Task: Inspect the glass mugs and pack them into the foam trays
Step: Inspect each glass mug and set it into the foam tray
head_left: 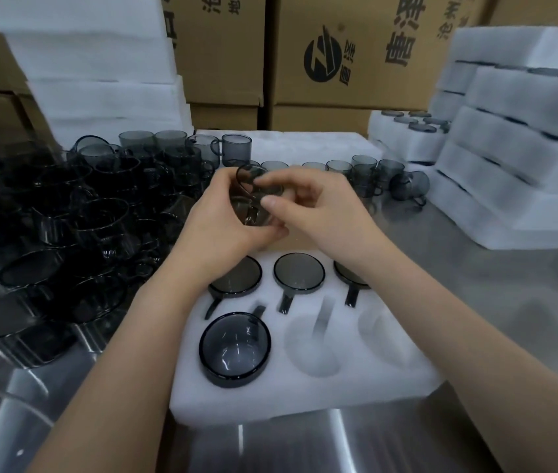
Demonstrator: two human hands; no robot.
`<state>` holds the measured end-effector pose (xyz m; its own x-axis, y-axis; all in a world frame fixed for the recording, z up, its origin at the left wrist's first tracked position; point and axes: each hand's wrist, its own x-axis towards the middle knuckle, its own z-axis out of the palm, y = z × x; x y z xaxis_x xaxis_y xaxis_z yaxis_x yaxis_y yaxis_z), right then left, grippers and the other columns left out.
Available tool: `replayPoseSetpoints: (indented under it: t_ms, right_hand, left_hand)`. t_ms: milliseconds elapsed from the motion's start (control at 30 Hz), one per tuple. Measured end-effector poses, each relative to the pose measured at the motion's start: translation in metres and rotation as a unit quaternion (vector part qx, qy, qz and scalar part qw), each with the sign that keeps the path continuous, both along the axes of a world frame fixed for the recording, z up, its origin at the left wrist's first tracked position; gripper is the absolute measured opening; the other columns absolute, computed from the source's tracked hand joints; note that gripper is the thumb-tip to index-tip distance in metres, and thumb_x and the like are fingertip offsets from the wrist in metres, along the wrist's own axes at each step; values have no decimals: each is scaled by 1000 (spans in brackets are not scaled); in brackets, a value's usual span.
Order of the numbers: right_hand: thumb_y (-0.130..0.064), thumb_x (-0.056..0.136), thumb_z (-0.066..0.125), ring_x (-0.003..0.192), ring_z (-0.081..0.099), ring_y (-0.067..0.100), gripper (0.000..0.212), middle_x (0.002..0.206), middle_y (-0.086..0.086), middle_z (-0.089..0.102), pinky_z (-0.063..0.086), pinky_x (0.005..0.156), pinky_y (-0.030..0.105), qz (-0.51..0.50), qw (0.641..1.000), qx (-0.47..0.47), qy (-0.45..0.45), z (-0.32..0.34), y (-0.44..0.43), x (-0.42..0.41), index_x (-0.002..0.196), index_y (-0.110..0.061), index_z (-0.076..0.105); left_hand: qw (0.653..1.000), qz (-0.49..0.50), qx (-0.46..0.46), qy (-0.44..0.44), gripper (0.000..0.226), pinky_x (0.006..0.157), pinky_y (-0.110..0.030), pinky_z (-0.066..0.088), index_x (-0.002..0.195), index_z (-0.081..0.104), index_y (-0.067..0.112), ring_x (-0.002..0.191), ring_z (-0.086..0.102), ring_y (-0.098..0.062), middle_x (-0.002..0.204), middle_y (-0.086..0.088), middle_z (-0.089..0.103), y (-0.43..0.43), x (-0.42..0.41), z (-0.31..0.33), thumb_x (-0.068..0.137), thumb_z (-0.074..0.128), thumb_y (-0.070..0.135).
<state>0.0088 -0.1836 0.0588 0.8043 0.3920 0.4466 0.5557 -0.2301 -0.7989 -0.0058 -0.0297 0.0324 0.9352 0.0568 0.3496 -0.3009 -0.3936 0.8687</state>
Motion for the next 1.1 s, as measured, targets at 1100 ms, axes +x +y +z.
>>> replayPoseSetpoints:
  t_ms: [1100]
  right_hand:
    - [-5,100,47,102,68,26,28,114,13,68,60,81,40,156,917,236,282,-15,-14,17,125,-5,60]
  left_hand:
    - [996,3,43,-76,76,108,-33,42,135,54,23,119,56,-10,127,3,61,-2,0,3,68,85,6]
